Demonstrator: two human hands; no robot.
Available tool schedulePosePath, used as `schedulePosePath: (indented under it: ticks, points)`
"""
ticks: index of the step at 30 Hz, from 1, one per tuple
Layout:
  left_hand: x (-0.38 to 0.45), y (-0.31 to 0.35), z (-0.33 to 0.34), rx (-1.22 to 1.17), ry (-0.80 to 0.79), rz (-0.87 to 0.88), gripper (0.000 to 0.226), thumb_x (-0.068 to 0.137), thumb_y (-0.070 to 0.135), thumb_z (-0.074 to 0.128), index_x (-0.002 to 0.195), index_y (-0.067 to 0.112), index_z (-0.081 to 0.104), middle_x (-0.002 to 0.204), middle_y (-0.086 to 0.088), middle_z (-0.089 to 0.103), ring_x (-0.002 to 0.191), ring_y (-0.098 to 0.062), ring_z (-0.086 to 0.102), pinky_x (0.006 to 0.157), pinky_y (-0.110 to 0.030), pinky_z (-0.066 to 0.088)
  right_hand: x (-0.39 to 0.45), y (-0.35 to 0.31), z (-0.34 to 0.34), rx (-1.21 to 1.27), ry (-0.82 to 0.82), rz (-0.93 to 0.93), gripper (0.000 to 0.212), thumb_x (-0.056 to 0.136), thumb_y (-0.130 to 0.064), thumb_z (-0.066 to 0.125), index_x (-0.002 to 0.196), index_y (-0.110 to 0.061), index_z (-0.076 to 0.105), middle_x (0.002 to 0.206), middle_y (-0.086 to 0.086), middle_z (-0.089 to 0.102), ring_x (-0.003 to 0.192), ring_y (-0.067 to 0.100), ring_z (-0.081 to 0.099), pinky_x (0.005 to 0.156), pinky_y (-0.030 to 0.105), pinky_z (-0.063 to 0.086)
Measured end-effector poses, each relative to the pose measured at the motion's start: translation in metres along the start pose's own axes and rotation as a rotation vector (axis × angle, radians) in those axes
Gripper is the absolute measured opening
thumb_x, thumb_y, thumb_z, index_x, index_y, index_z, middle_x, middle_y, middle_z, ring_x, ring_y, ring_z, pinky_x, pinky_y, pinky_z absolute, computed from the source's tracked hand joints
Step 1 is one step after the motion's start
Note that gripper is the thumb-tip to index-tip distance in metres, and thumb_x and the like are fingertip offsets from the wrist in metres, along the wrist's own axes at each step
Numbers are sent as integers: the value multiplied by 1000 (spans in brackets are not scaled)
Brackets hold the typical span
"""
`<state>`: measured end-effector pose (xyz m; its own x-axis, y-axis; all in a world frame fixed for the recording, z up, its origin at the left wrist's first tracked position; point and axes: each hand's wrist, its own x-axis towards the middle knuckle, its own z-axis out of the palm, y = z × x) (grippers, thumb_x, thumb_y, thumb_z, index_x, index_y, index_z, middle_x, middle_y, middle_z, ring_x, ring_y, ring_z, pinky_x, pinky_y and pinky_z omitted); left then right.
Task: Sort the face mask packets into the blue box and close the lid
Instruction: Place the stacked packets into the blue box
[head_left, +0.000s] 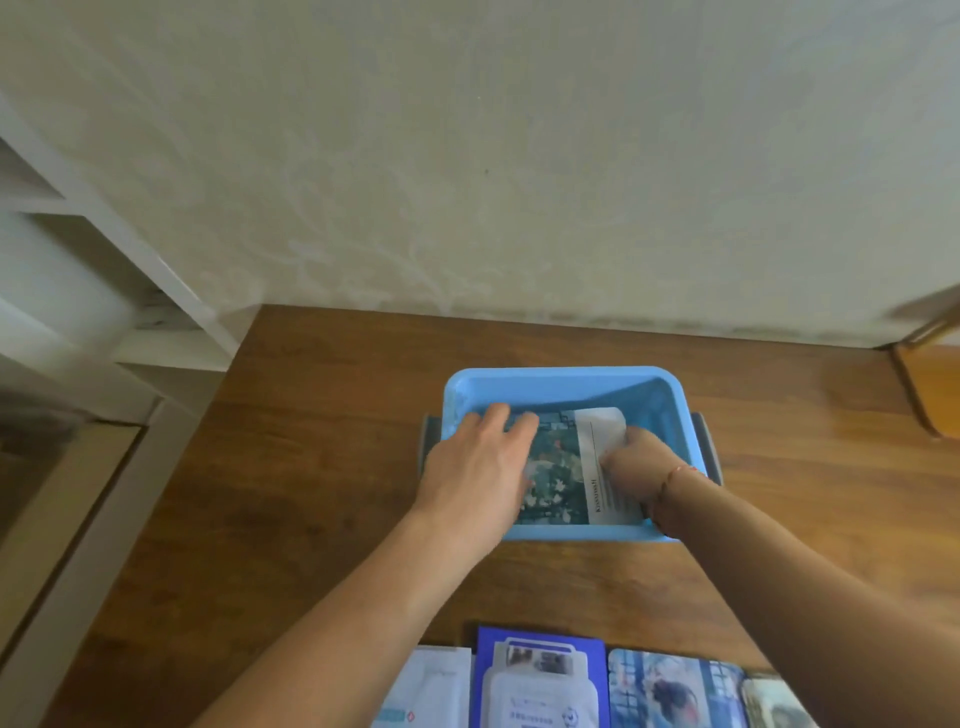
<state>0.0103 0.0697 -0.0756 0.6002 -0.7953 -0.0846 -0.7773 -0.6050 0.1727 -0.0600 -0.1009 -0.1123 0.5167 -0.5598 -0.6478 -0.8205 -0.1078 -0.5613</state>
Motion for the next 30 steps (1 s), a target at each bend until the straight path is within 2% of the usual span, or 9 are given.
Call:
schedulePosePath:
  ticks: [3,6,8,10,13,16,24,28,30]
  points:
    - [14,-4,12,-68,-128,138,66,88,32,71,145,22,40,151,-4,31,134,-25,36,99,-43,47,2,-4,-1,-107,-32,18,17,94,-10,40,102,-5,54,103,19,63,95,35,62,86,47,54]
    - [26,-6,18,-78,-226,125,69,84,32,75,145,26,42,151,-3,31,135,-26,34,103,-47,44,-7,-9,-9,-370,-49,-40,27,94,-15,50,118,-3,45,114,17,60,102,33,60,84,39,51]
    - [31,-6,19,-16,-244,145,70,83,28,76,145,27,42,149,-5,33,133,-27,34,101,-47,44,-16,-10,-15,-569,-31,-140,48,93,-19,58,131,-3,34,117,16,58,103,32,60,79,35,50]
    - [35,-7,19,39,-251,171,71,82,28,77,144,28,43,151,-5,32,133,-27,33,101,-46,44,-24,-10,-18,-711,4,-320,72,90,-18,65,145,-8,21,123,13,53,109,28,58,84,32,50]
    - [37,-8,20,100,-261,201,74,82,32,76,145,29,39,154,-5,26,135,-28,28,104,-44,40,-22,-14,-19,-935,-77,-610,88,82,-32,74,150,-23,20,149,6,26,139,26,29,109,40,38]
    - [39,-8,19,120,-309,196,81,80,31,78,148,31,33,153,-5,26,135,-28,29,106,-45,39,-5,-14,-17,-1145,-188,-672,103,75,-47,76,153,-29,11,159,0,8,146,27,11,113,47,33]
    - [44,-9,19,53,-392,164,89,78,28,81,150,32,28,150,-2,31,135,-25,32,104,-45,44,14,-4,-11,-1092,-228,-694,110,72,-41,80,153,-25,7,155,1,17,141,28,24,112,46,35]
    - [38,-8,9,41,-412,165,93,79,31,80,153,28,23,159,-3,20,145,-23,19,115,-42,32,5,-8,-19,-1032,-233,-710,111,73,-41,80,154,-23,6,158,3,13,145,26,17,118,41,24]
    - [32,-5,-5,23,-367,184,87,84,34,75,154,26,25,162,-2,15,149,-21,12,119,-40,24,-13,-10,-38,-927,-172,-734,102,79,-40,76,155,-21,10,161,1,13,147,22,15,118,35,19]
